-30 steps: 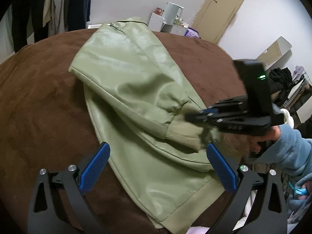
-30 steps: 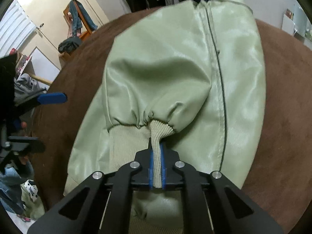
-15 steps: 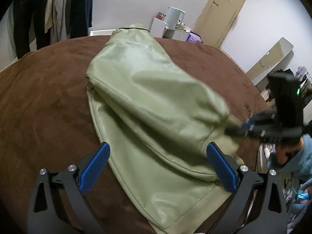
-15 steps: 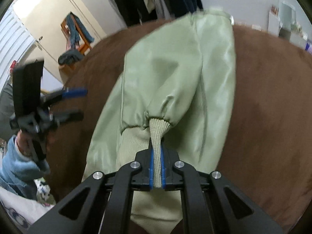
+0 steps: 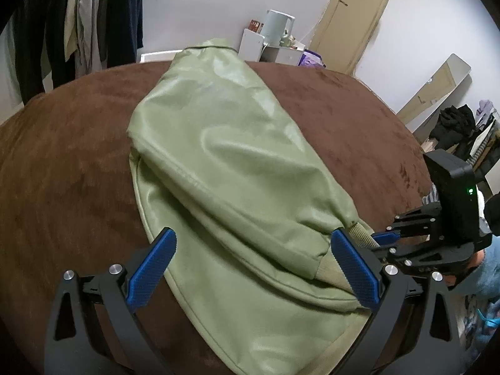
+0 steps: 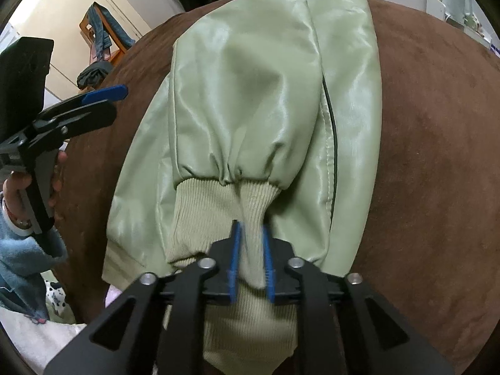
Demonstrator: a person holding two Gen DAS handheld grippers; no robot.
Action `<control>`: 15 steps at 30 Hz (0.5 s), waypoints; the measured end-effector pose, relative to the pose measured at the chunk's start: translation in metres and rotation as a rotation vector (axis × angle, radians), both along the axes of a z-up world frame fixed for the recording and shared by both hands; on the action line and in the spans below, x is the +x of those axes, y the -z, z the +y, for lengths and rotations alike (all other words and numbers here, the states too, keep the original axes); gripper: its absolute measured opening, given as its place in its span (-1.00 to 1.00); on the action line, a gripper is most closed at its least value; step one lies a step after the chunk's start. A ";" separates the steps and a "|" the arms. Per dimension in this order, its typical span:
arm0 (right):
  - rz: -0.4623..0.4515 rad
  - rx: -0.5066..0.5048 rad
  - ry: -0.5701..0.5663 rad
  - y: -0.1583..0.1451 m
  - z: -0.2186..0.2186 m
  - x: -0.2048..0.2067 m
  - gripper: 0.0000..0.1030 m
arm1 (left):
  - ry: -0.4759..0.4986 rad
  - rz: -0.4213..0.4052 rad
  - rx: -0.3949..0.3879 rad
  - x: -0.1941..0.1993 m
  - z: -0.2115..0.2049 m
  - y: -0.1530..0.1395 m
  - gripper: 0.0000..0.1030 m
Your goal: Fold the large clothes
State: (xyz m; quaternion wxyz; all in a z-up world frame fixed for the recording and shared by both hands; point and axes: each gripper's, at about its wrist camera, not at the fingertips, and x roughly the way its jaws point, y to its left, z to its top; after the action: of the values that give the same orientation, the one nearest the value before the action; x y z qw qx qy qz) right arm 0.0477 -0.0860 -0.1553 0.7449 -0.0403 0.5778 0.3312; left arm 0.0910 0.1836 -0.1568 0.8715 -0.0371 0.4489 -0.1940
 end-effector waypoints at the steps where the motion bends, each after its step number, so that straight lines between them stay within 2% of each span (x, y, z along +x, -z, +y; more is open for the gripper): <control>1: -0.008 -0.004 0.004 -0.004 -0.001 0.001 -0.29 | 0.007 -0.008 0.000 0.001 -0.002 -0.003 0.88; 2: -0.035 -0.013 0.019 -0.013 -0.003 0.002 -0.13 | 0.017 -0.015 -0.006 0.003 -0.005 -0.006 0.88; 3: -0.064 -0.017 0.033 -0.021 -0.007 0.003 0.17 | 0.023 -0.020 -0.011 0.004 -0.007 -0.008 0.88; 6: -0.148 0.021 0.059 -0.044 -0.015 0.010 0.18 | 0.055 -0.033 -0.025 0.011 -0.020 -0.011 0.88; 7: -0.182 0.060 0.059 -0.051 -0.016 0.014 0.12 | 0.076 -0.038 -0.029 0.013 -0.027 -0.011 0.88; 9: -0.198 0.069 0.038 -0.051 -0.014 0.024 -0.48 | 0.117 -0.043 -0.027 0.017 -0.040 -0.009 0.88; 10: -0.194 0.068 0.010 -0.048 -0.007 0.030 -0.69 | 0.133 -0.037 -0.026 0.019 -0.045 -0.007 0.88; 13: -0.161 0.097 -0.047 -0.033 0.008 0.043 -0.78 | 0.161 0.004 -0.033 0.028 -0.053 0.006 0.88; 15: -0.141 0.069 -0.056 -0.021 0.013 0.047 -0.78 | 0.170 0.048 -0.044 0.034 -0.053 0.019 0.88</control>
State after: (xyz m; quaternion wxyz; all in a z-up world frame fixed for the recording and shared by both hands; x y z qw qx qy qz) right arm 0.0947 -0.0731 -0.1341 0.7750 -0.0539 0.5109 0.3680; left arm 0.1251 0.1306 -0.1757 0.8400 -0.0227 0.4666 -0.2760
